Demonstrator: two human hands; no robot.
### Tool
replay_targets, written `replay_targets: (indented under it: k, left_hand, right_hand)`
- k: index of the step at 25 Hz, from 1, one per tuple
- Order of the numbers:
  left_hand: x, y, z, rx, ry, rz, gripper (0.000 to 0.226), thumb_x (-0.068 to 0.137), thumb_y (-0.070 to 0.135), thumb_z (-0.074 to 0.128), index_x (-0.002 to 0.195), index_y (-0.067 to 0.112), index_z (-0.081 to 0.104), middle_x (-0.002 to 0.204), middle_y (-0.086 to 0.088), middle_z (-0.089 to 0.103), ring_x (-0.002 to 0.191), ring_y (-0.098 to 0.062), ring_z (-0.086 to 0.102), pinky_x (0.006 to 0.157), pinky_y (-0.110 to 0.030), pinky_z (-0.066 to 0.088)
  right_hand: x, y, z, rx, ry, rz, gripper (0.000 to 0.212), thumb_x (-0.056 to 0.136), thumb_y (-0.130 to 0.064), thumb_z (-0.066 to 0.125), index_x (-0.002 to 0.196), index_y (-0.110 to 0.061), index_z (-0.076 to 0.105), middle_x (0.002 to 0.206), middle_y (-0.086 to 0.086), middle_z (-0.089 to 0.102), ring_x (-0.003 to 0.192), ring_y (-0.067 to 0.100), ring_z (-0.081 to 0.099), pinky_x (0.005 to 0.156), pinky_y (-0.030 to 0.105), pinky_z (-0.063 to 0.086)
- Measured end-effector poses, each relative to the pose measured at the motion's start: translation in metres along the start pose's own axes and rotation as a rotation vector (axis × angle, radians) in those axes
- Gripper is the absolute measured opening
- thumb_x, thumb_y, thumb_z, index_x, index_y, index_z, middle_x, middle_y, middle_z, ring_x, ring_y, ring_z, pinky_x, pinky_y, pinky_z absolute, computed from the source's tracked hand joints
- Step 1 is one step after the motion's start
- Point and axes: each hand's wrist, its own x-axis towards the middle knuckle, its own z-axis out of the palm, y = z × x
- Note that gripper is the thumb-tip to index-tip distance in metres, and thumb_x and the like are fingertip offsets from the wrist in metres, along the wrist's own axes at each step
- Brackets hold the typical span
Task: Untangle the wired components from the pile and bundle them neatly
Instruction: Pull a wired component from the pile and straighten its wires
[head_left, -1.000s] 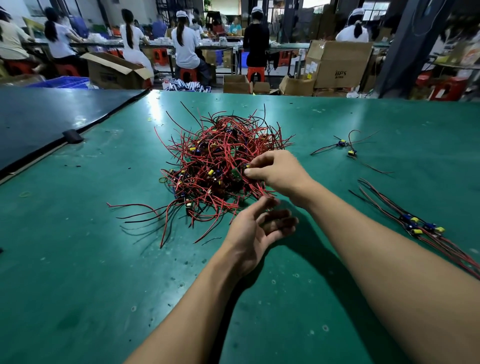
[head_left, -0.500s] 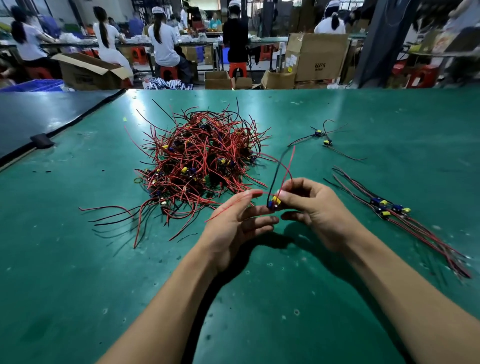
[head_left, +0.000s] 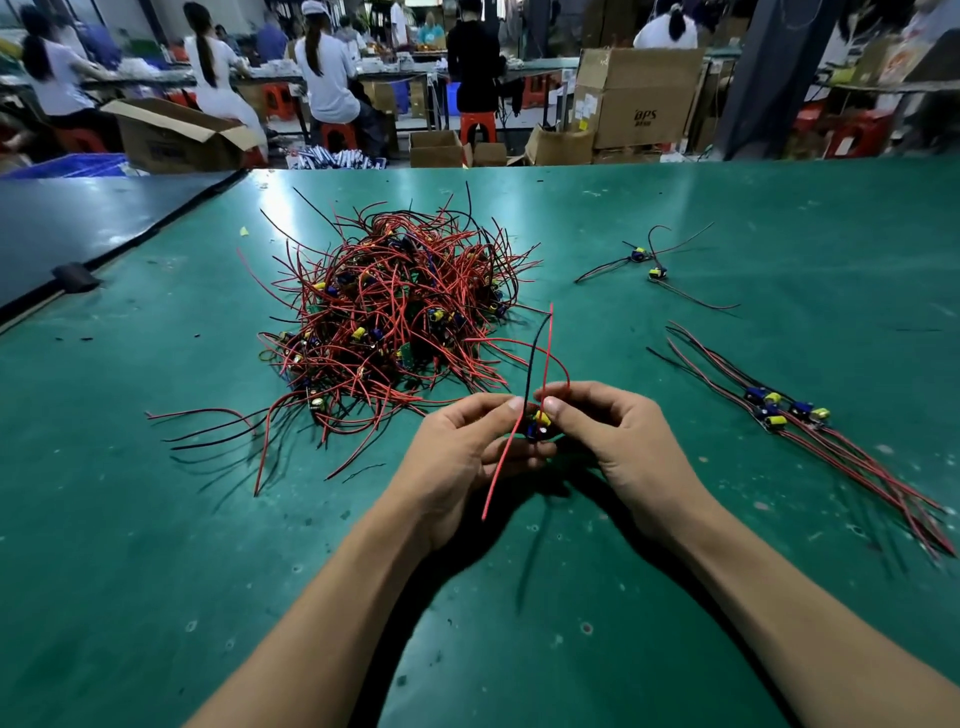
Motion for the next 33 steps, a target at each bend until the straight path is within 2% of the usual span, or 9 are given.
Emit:
replay_targets:
  k: [3,6,11,15,18,21,26,29,33]
  left_hand:
    - [0.0,-0.002,-0.001,0.065,0.025,0.039,0.006,0.087,0.008,0.064,0.088,0.003,0.067,0.079,-0.013,0.07,0.061,-0.021,0.068,0.062,-0.029,0.058]
    - [-0.001,-0.004,0.0,0.118,0.057,0.086,0.006,0.085,0.006,0.066,0.088,0.0,0.064,0.07,-0.009,0.068,0.055,-0.017,0.065,0.056,-0.025,0.056]
    - [-0.001,-0.005,0.002,0.169,0.096,0.106,0.017,0.078,0.014,0.071,0.082,0.001,0.061,0.064,-0.008,0.064,0.051,-0.016,0.059,0.055,-0.025,0.052]
    - [-0.002,-0.005,0.0,0.121,0.039,0.094,0.014,0.078,0.005,0.071,0.088,0.002,0.062,0.07,-0.006,0.067,0.057,-0.015,0.064,0.06,-0.024,0.055]
    - [-0.003,-0.006,-0.002,0.169,-0.009,0.09,0.029,0.067,0.002,0.077,0.092,0.005,0.064,0.079,-0.008,0.07,0.067,-0.018,0.067,0.065,-0.024,0.057]
    - [-0.003,-0.006,-0.003,0.233,-0.062,0.074,0.028,0.074,-0.003,0.074,0.099,0.006,0.065,0.084,-0.006,0.072,0.069,-0.017,0.068,0.064,-0.024,0.056]
    - [-0.004,-0.003,-0.003,0.143,-0.096,0.026,0.028,0.075,0.014,0.072,0.101,0.007,0.066,0.09,-0.012,0.072,0.07,-0.025,0.071,0.067,-0.029,0.057]
    - [-0.005,-0.004,-0.003,0.217,-0.065,0.055,0.021,0.08,-0.001,0.07,0.099,0.005,0.064,0.085,-0.011,0.072,0.069,-0.024,0.071,0.064,-0.027,0.057]
    - [-0.005,-0.005,-0.002,0.28,-0.051,0.054,0.032,0.076,-0.021,0.061,0.098,0.002,0.063,0.084,-0.012,0.072,0.07,-0.024,0.071,0.071,-0.033,0.058]
  right_hand:
    - [-0.003,0.001,0.0,-0.063,-0.043,0.0,0.013,0.094,-0.009,0.066,0.101,-0.01,0.076,0.097,0.016,0.076,0.087,0.027,0.07,0.087,0.046,0.058]
    - [-0.006,-0.001,0.001,-0.191,-0.042,-0.051,0.015,0.092,-0.012,0.069,0.106,-0.012,0.074,0.096,0.01,0.077,0.091,0.025,0.072,0.091,0.046,0.057]
    - [-0.006,-0.005,-0.001,-0.376,-0.025,-0.167,0.015,0.081,-0.027,0.08,0.095,-0.021,0.078,0.084,-0.01,0.075,0.079,0.006,0.061,0.074,0.016,0.048]
    - [-0.004,-0.004,0.0,-0.133,0.051,-0.043,0.004,0.084,-0.022,0.078,0.082,-0.019,0.077,0.065,-0.003,0.067,0.054,0.009,0.049,0.049,0.02,0.04]
    - [-0.002,-0.006,0.001,-0.01,0.101,0.035,0.006,0.087,-0.02,0.075,0.082,-0.018,0.073,0.068,0.005,0.07,0.048,0.012,0.052,0.041,0.019,0.04]
    - [-0.001,-0.008,0.001,-0.003,0.076,0.0,0.006,0.088,-0.014,0.074,0.083,-0.015,0.071,0.068,0.005,0.072,0.047,0.01,0.055,0.044,0.019,0.046]
    - [-0.003,-0.009,-0.001,-0.072,0.035,-0.114,0.005,0.084,-0.007,0.076,0.085,-0.009,0.071,0.071,0.002,0.069,0.061,0.009,0.062,0.055,0.018,0.049]
    - [-0.004,-0.01,-0.001,-0.071,-0.015,-0.123,0.006,0.083,-0.005,0.076,0.086,-0.007,0.071,0.072,0.0,0.07,0.064,0.008,0.063,0.057,0.019,0.051]
    - [-0.004,-0.011,-0.002,-0.093,-0.005,-0.132,0.006,0.084,-0.009,0.076,0.086,-0.008,0.072,0.073,0.0,0.07,0.062,0.007,0.061,0.06,0.019,0.051]
